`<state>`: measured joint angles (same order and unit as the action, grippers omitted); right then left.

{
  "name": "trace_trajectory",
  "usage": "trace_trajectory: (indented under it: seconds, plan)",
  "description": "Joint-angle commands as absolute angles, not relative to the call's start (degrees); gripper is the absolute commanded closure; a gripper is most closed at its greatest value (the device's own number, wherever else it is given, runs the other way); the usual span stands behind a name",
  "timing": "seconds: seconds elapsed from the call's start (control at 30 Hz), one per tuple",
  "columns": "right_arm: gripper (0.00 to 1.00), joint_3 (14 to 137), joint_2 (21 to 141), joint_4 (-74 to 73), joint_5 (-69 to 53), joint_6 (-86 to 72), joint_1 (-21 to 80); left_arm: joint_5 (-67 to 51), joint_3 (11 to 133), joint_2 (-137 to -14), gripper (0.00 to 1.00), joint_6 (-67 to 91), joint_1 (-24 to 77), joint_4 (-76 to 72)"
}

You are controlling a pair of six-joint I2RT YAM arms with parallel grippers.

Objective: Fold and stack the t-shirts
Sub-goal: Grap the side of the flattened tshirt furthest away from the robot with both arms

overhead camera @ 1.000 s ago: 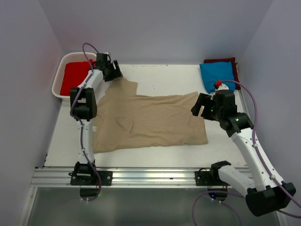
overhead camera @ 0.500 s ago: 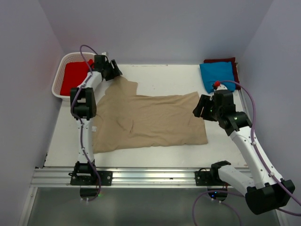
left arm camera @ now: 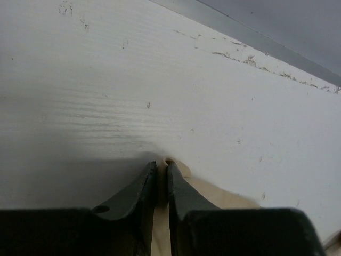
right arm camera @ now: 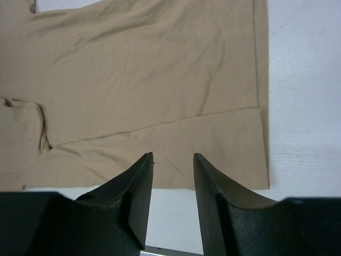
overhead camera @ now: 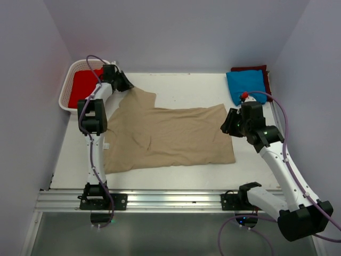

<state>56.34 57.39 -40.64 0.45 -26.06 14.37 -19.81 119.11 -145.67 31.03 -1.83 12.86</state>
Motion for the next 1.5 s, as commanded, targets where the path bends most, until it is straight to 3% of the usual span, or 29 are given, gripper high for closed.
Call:
trace_trajectory:
  seconds: [0.0,0.13,0.17,0.2,0.27,0.4,0.43,0.5,0.53,0.63,0.73,1.0,1.47]
  plan:
    - [0.60,55.72,57.48,-39.90,0.35,-25.84,14.50,-21.88,118.21,-145.81,0.84,31.64,-2.72,9.85]
    - [0.64,55.63,59.32,-37.89,4.03,-26.10,14.59,-23.90,117.69,-145.46,1.00,32.25,-3.08,8.97]
    - [0.69,55.98,60.11,-37.27,6.65,-26.02,14.68,-24.17,117.60,-145.28,1.00,32.43,-3.08,8.88]
    - [0.83,56.42,62.55,-36.74,8.42,-26.10,14.50,-24.52,116.99,-144.94,1.00,32.61,-3.16,8.70]
    - [1.00,58.26,65.72,-35.34,10.88,-26.63,14.50,-25.83,115.76,-143.27,1.00,33.22,-3.51,6.77]
    - [1.00,62.83,75.22,-32.26,19.05,-28.47,14.24,-26.81,113.64,-140.10,1.00,33.49,-3.78,5.10]
    - [0.99,63.80,79.58,-30.95,20.12,-29.00,14.06,-27.24,113.73,-139.05,1.00,33.49,-3.87,5.10]
    - [0.51,67.57,84.09,-30.33,21.61,-29.62,13.37,-27.86,113.64,-138.08,1.00,33.75,-3.96,5.10]
    - [0.38,68.98,86.20,-30.06,21.97,-29.97,12.92,-28.12,113.56,-137.03,1.00,33.75,-4.04,5.18]
    - [0.24,75.74,94.38,-28.75,22.15,-29.88,11.08,-28.82,112.94,-135.36,1.00,33.93,-4.04,5.19]
    - [0.23,80.48,101.50,-28.39,21.63,-29.88,9.50,-29.88,111.54,-134.12,1.00,34.45,-3.96,4.40]
    - [0.40,90.34,115.47,-27.69,18.20,-28.83,6.07,-30.85,106.44,-131.14,1.00,34.28,-3.96,3.25]
    - [0.48,99.85,123.49,-28.92,11.78,-27.16,5.36,-32.08,99.85,-123.05,1.00,34.37,-3.96,3.60]
